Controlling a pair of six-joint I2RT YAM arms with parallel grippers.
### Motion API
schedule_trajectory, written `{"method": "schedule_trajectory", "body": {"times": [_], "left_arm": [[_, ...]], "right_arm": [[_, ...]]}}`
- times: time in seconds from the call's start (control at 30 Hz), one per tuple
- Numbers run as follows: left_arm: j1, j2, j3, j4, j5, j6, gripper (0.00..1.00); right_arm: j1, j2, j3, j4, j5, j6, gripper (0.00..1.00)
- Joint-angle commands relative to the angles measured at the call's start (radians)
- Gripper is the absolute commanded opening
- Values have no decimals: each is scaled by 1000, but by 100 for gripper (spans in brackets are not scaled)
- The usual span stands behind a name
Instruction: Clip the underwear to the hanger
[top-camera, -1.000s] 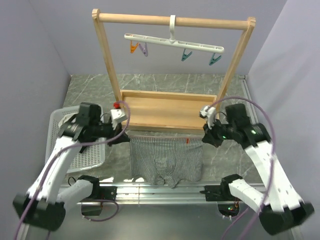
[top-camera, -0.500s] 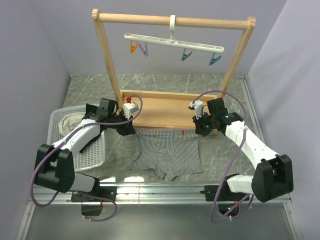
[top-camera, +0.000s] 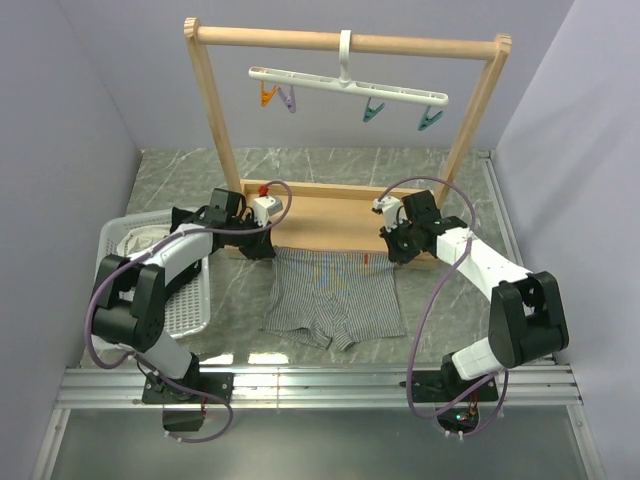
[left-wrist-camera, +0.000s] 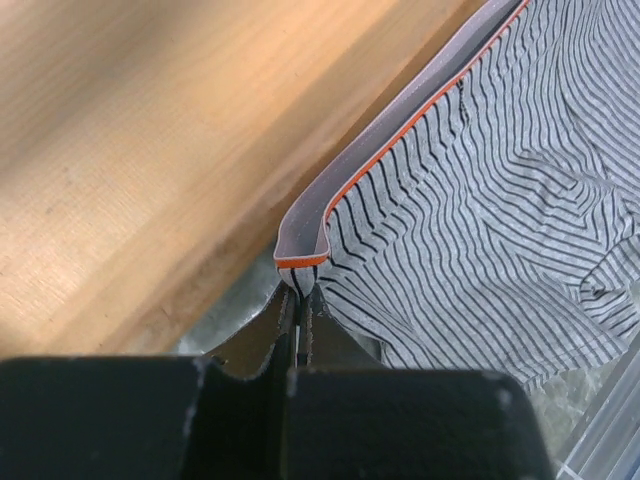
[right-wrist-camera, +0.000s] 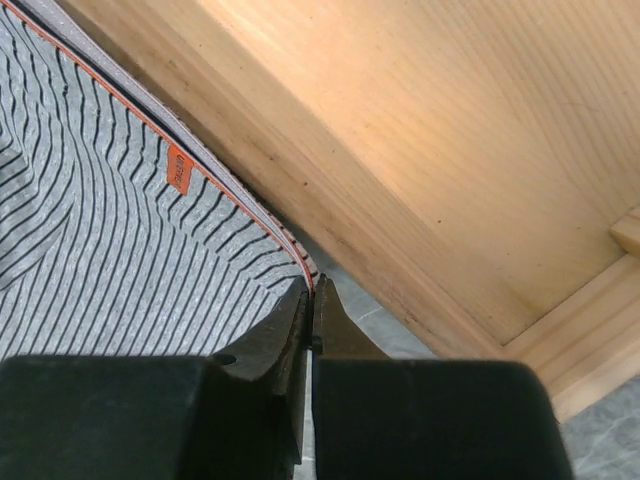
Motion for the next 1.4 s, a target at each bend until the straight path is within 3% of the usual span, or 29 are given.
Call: {"method": "schedule_trajectory", "body": {"times": [0.0, 0.13, 0.2, 0.3, 0.43, 0.53, 0.73, 0.83, 0.87, 0.97, 1.07, 1.17, 1.37], "left_arm": [[2, 9, 57, 41, -30, -17, 1], [2, 23, 77, 52, -50, -26, 2], [2, 44, 89, 49, -65, -33, 9], [2, 66, 113, 38, -85, -41, 21], [2, 45, 130, 15, -94, -37, 36], [2, -3, 133, -21, -93, -20, 42], [11, -219, 95, -116, -46, 58, 45], [23, -409, 40, -98, 14, 62, 58], [25, -492, 29, -69, 22, 46, 68], [25, -592, -3, -20, 53, -21, 82], [22, -583, -25, -21, 118, -35, 77], [-20, -507, -46, -101, 75, 22, 72], [-150, -309, -97, -130, -108, 166, 64]], "right_arm": [[-2, -14, 50, 42, 55, 8, 0], [-7, -2, 73, 50, 87, 11, 0], [-7, 7, 90, 53, 95, 11, 0], [-8, 48, 124, 30, 112, 18, 10], [-8, 52, 147, 8, 144, 38, 40], [-7, 15, 151, -4, 144, 43, 49], [-16, -130, 190, -90, 116, 18, 53], [-16, -247, 200, -101, 23, 24, 57], [-13, -273, 203, -89, 0, 30, 59], [-8, -320, 219, -87, -68, 76, 65], [39, -222, 272, -264, -114, 69, 55], [102, -140, 221, -366, -73, -12, 51], [243, -51, 41, -279, 53, -46, 49]]}}
